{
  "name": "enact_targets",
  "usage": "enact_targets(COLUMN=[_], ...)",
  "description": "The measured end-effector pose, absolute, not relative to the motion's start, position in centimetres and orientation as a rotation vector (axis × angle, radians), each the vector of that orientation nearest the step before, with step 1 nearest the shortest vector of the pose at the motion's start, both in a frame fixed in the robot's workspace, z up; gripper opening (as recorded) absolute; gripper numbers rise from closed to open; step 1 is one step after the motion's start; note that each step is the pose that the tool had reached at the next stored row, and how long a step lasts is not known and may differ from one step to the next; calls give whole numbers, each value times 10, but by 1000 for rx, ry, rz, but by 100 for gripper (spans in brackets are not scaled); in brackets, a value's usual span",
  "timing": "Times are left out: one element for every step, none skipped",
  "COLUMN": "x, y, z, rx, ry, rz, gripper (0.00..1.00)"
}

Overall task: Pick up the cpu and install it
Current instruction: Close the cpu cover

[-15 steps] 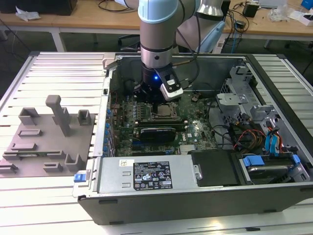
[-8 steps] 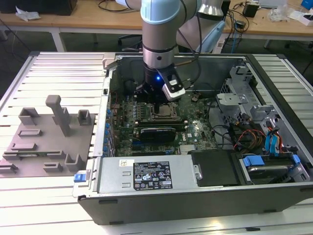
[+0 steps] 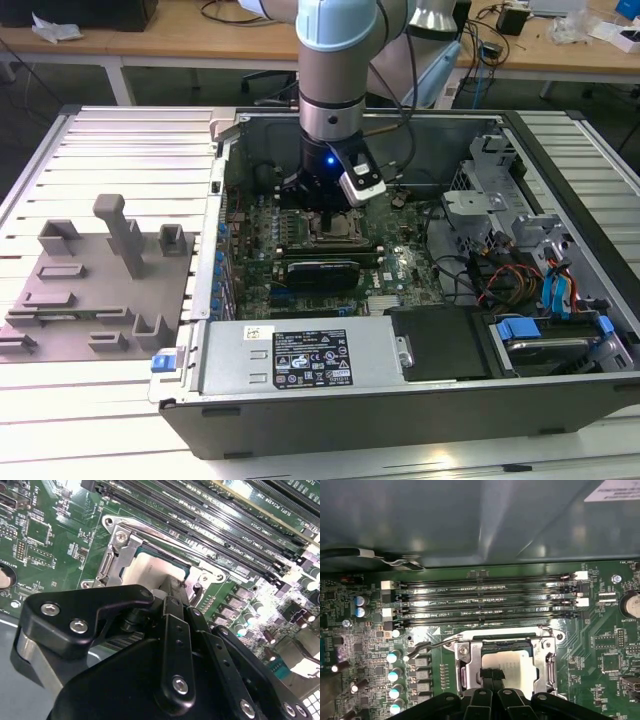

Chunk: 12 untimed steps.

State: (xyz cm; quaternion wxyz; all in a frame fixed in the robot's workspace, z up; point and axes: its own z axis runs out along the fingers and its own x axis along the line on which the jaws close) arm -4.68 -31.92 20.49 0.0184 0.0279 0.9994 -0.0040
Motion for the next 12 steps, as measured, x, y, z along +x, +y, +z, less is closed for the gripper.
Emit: enact_targets(x=[-46,-45,-45,-45,-45,-45,-45,-45,-45,-45,-45,-45], y=[-319,-319,-319,-319,-319,-319,-319,-319,-319,-319,-319,-319], z=[205,205,205,205,205,205,205,207,208,210,210,210], rx=[87,86,86,86,87,87,86,86,86,86,86,86], ry=[3103,3103,3103,3103,3103,3103,3103,3103,3103,3103,3103,3103], rz=[-12,-12,-12,-12,-12,-12,-11,-11,-12,-12,-12,-12], gripper=[11,11,11,11,11,11,11,11,11,11,11,11])
